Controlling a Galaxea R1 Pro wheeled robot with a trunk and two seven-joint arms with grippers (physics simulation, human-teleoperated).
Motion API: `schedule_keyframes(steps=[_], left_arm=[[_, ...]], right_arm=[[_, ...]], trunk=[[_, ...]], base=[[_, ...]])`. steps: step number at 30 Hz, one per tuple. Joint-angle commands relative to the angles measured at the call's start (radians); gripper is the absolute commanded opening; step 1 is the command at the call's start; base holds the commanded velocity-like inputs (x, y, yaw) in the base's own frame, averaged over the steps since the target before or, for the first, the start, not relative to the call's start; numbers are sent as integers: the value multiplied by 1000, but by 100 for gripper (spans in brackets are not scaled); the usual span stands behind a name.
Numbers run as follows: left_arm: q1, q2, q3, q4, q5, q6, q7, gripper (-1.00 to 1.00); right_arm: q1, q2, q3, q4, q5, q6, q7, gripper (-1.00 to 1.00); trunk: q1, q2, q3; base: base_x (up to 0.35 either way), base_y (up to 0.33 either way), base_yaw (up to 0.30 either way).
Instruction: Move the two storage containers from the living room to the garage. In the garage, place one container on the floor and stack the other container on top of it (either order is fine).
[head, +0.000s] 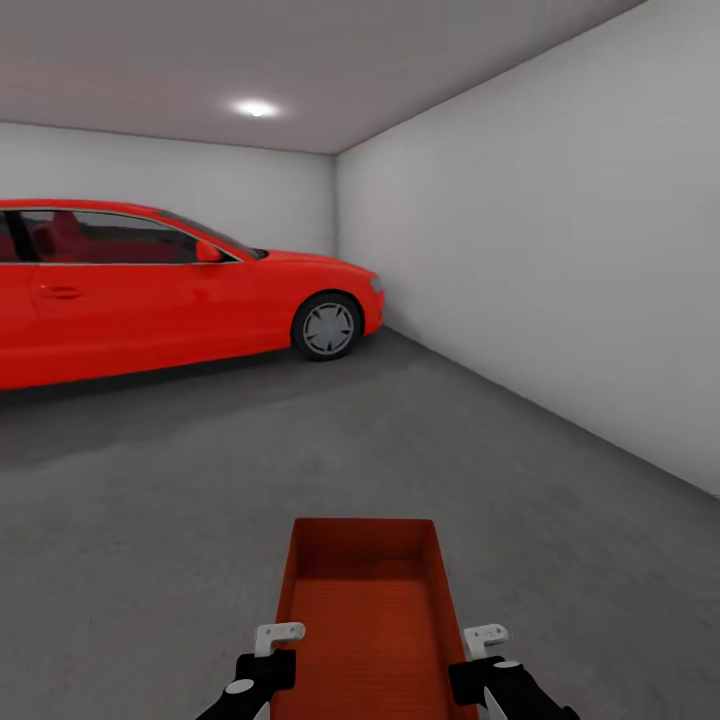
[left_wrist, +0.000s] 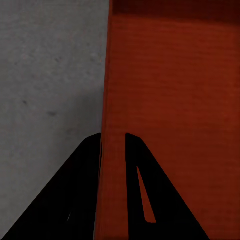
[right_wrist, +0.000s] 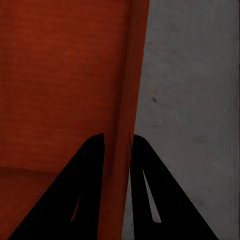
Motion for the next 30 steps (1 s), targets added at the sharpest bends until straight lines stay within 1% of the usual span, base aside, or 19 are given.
schedule_keyframes(steps=[1, 13, 30], left_arm=[[-1, 42, -3, -4, -2, -3, 3, -100], [-1, 42, -3, -4, -2, -3, 3, -100], [-1, 42, -3, -4, -3, -3, 3, -100]], right_arm=[[0, -11, 4, 1, -14, 6, 9, -100], [0, -11, 4, 1, -14, 6, 9, -100], [0, -11, 4, 1, -14, 6, 9, -100]], trunk=[[0, 0, -1], [0, 0, -1], [0, 0, -1]], base=[[95, 0, -285], [105, 0, -285], [138, 0, -285]])
